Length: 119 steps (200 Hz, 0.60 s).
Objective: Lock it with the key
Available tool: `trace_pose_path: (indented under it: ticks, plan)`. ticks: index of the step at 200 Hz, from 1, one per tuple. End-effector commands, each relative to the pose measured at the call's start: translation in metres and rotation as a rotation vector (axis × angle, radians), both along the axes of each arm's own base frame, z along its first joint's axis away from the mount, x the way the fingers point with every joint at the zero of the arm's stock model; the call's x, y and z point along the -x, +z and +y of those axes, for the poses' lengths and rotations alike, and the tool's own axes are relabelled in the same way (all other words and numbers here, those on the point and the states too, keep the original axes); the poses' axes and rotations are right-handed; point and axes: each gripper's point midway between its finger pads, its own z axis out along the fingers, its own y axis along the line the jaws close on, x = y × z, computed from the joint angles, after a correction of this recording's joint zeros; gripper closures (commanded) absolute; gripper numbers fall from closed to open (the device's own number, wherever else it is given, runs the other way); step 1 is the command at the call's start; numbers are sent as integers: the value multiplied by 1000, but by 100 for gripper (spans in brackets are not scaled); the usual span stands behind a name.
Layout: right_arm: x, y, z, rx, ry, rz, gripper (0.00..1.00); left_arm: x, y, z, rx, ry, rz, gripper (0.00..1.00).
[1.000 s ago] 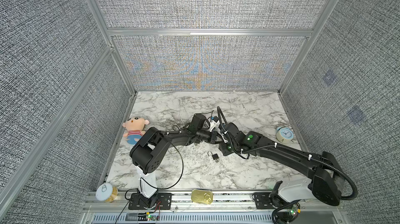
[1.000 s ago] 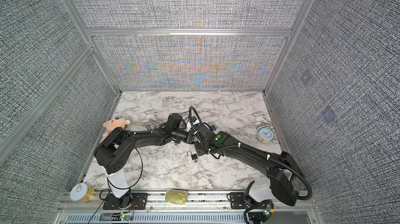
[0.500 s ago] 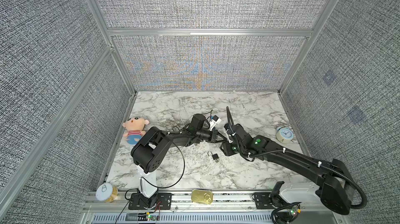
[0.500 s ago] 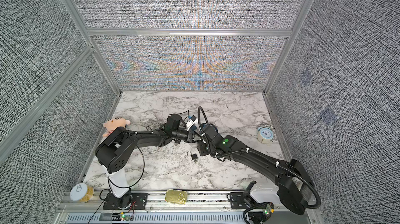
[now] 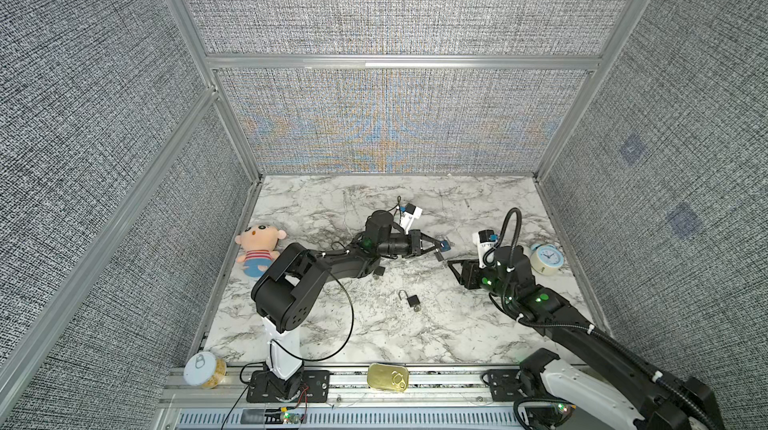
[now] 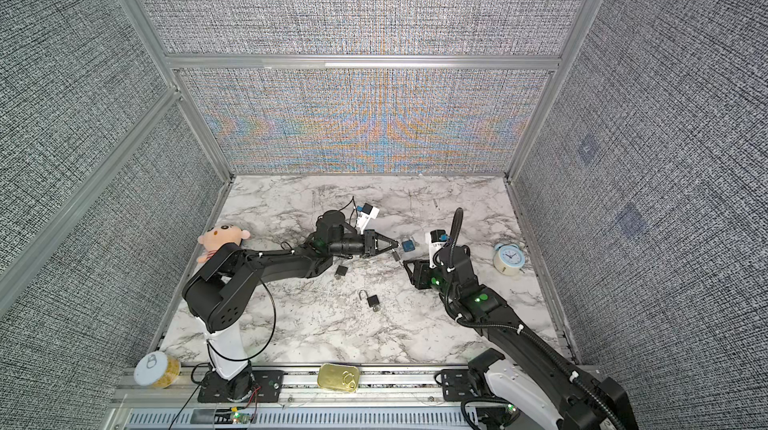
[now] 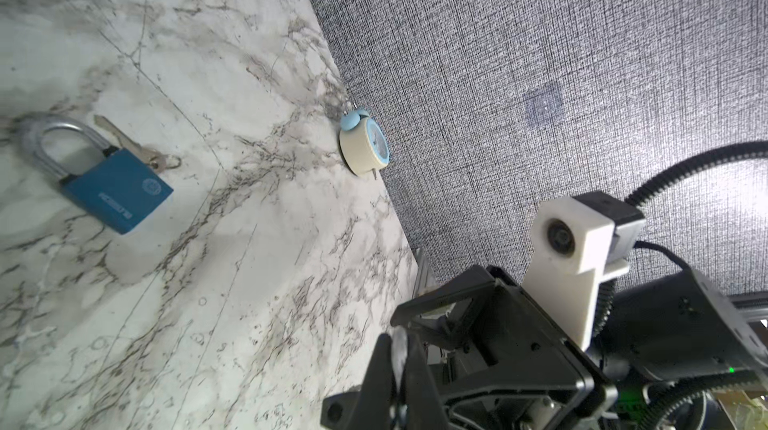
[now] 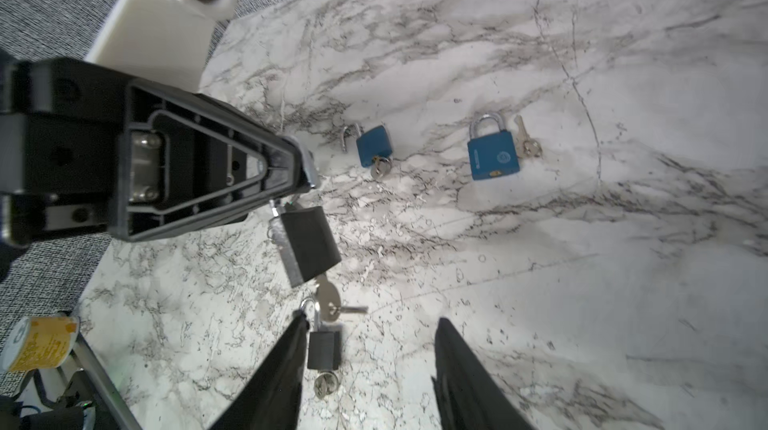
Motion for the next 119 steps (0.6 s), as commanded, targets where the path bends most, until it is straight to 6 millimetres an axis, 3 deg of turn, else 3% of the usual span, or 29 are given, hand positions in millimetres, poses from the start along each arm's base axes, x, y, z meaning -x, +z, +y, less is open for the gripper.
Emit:
trace_pose_path:
  ticks: [1,54,119]
  plan:
    - [-10,27,12,-52,51,-134,52,-10,11,-1,26,52,-4,100]
    - [-20,33,30,-66,134,-181,59,-15,17,1,45,81,43,100]
    - [-31,26,42,-38,178,-176,66,-14,23,1,62,81,56,100]
